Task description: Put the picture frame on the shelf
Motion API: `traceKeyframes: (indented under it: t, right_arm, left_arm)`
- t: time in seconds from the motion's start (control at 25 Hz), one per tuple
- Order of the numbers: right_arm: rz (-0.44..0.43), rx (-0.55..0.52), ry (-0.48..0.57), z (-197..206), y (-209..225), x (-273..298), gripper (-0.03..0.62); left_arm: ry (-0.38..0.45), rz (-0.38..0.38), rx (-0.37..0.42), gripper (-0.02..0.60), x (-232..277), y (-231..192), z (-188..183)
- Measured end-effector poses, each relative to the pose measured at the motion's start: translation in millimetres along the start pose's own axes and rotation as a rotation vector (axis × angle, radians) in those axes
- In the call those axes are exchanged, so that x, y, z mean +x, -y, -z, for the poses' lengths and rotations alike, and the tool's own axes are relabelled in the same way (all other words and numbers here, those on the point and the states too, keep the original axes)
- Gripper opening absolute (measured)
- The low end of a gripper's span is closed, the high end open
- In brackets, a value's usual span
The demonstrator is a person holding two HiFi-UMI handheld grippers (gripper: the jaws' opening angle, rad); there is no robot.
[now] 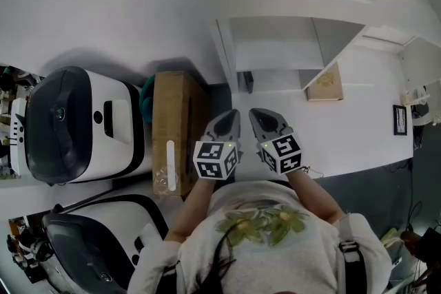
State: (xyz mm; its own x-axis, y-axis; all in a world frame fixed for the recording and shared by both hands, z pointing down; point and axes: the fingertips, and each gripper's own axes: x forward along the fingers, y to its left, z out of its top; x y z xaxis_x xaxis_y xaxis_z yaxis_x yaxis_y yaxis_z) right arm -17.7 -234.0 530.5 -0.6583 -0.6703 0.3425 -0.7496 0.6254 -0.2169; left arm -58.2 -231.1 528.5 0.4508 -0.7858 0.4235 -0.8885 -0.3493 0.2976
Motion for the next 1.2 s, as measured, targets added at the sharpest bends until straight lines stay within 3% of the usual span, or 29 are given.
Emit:
traceKeyframes:
  t: [1.2]
  right_arm:
    - [0.038,-0.028,-0.002,1.6,1.7,-0.2,0.031]
  left_arm:
    - [-0.025,0.006,0.014,0.023,0.8,4.1,5.4]
